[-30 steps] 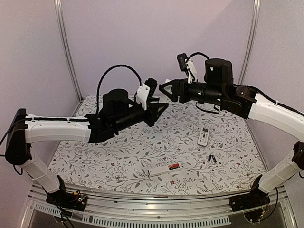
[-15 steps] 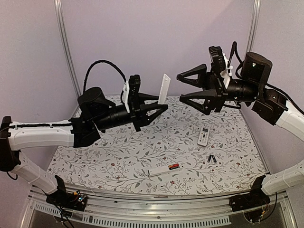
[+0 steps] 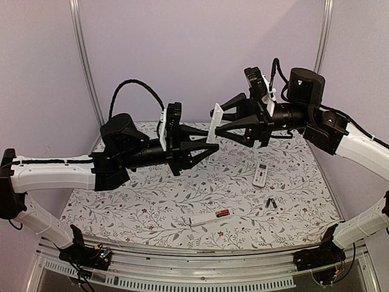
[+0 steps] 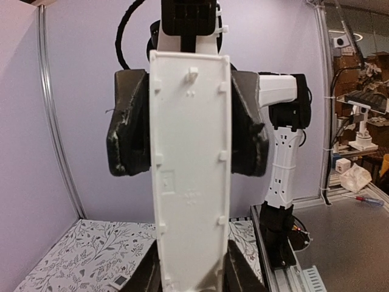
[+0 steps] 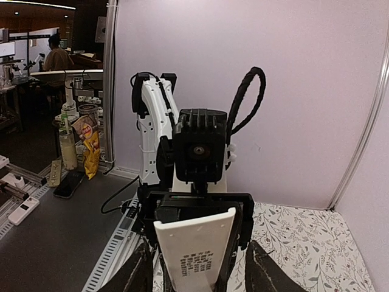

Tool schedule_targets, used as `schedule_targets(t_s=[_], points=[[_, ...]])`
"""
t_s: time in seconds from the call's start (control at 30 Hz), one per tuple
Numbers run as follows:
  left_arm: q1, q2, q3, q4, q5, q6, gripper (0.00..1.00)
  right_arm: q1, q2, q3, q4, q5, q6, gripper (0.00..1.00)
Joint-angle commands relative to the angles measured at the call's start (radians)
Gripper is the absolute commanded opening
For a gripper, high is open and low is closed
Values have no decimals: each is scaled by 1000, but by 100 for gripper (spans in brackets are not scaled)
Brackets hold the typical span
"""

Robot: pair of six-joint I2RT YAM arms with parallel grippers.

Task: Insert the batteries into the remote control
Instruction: Pass from the left arm to the right, then adjust the remote control without the battery cover at the center of the board.

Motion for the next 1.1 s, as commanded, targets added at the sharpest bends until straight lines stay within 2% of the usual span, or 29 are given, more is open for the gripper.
schedule_targets(t_s=[0.0,0.17,0.47,0.5,0.63,0.7,0.8,1.07], points=[[-16,13,17,26,24,9,14,2,29,13,12,-53,28,50],[-18,20,22,29,36,4,14,9,39,13,10,-73,27,48],[-17,20,21,28,33,2,15,13,40,11,14,-76,30,22],[-17,18,19,25,27,2,18,13,39,11,12,-63,32,21],[-17,1,17,-50,-81,40,66,9,26,15,-25,93,52,16],[-16,-15,13,-127,-138,70,80,-8,20,18,-49,158,70,15],[-13,-53,-19,-231,-198,95,87,-46,10,20,-81,235,124,15],[-22,-46,-123,-569,-295,97,89,-101,-13,27,-218,517,157,14]])
